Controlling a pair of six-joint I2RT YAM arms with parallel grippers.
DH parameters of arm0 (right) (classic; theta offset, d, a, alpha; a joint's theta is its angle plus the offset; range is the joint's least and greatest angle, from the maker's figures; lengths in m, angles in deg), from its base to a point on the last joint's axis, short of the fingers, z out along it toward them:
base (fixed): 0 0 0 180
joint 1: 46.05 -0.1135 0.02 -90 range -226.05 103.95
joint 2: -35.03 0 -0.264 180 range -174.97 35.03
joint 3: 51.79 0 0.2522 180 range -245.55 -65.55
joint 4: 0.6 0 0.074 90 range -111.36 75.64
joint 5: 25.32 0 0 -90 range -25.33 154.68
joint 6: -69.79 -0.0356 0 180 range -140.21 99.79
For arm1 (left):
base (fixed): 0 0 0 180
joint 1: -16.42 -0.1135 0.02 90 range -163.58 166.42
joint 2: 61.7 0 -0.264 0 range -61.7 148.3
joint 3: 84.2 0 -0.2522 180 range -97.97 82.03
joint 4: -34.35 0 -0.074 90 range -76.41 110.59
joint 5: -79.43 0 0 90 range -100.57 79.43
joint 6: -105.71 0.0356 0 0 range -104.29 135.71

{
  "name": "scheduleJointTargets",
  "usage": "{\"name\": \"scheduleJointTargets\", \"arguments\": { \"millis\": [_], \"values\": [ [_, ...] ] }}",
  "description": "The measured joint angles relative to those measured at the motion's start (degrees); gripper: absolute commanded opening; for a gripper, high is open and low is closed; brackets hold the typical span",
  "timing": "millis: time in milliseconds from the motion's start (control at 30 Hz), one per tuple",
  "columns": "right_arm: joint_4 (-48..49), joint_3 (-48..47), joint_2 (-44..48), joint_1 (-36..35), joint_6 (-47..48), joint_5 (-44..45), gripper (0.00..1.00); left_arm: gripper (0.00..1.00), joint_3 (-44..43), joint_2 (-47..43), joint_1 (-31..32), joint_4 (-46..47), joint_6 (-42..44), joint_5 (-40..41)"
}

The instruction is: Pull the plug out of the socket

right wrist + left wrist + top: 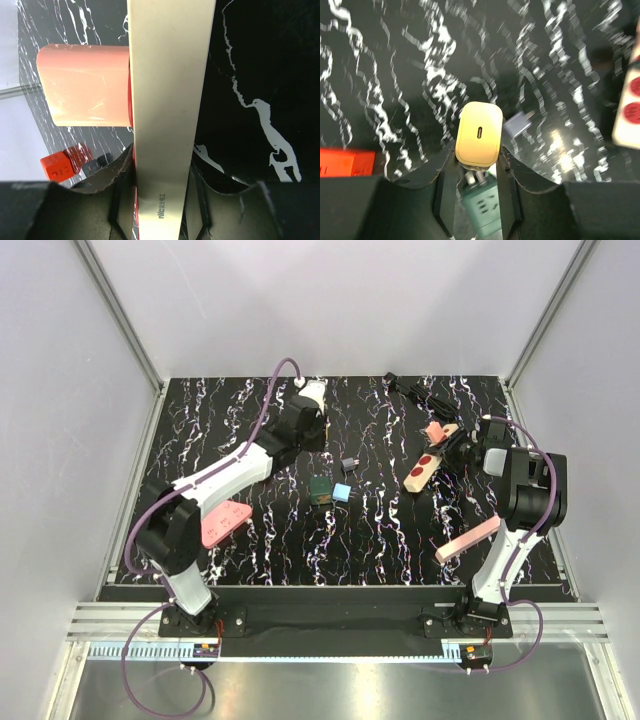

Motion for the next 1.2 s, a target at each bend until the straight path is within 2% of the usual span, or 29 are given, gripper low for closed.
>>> {"name": "scheduleJointTargets", "arguments": {
  "millis": [300, 467, 567, 600, 733, 833, 1200],
  "values": [
    [0.07, 0.0, -0.17, 0.0, 0.42, -0.79, 0.0, 0.07, -5.2, 9.88, -1.77, -7.17, -0.2, -3.72],
    [0.61, 0.0, -0.5, 0.0, 0.55, -2.01, 0.0, 0.14, -5.49, 12.98, -1.84, -9.75, -0.59, -6.58],
    [0.79, 0.0, -0.59, -0.02, 0.59, -2.21, 0.0, 0.25, -5.92, 13.99, -1.97, -10.08, -0.81, -8.31],
    [0.83, 0.0, -0.61, -0.02, 0.59, -2.25, 0.0, 0.36, -6.05, 14.08, -2.05, -10.29, -0.87, -8.63],
    [0.83, 0.0, -0.61, -0.02, 0.63, -2.38, 0.0, 0.57, -6.23, 14.14, -2.75, -10.62, -1.62, -9.42],
    [0.83, 0.0, -0.61, -0.02, 0.7, -2.54, 0.0, 0.67, -6.25, 14.14, -3.1, -10.69, -1.99, -9.42],
    [0.04, -0.48, -0.63, -0.44, 2.4, -3.48, 0.0, 0.71, -6.88, 12.39, -3.37, -8.87, -3.8, -11.34]
  ]
}}
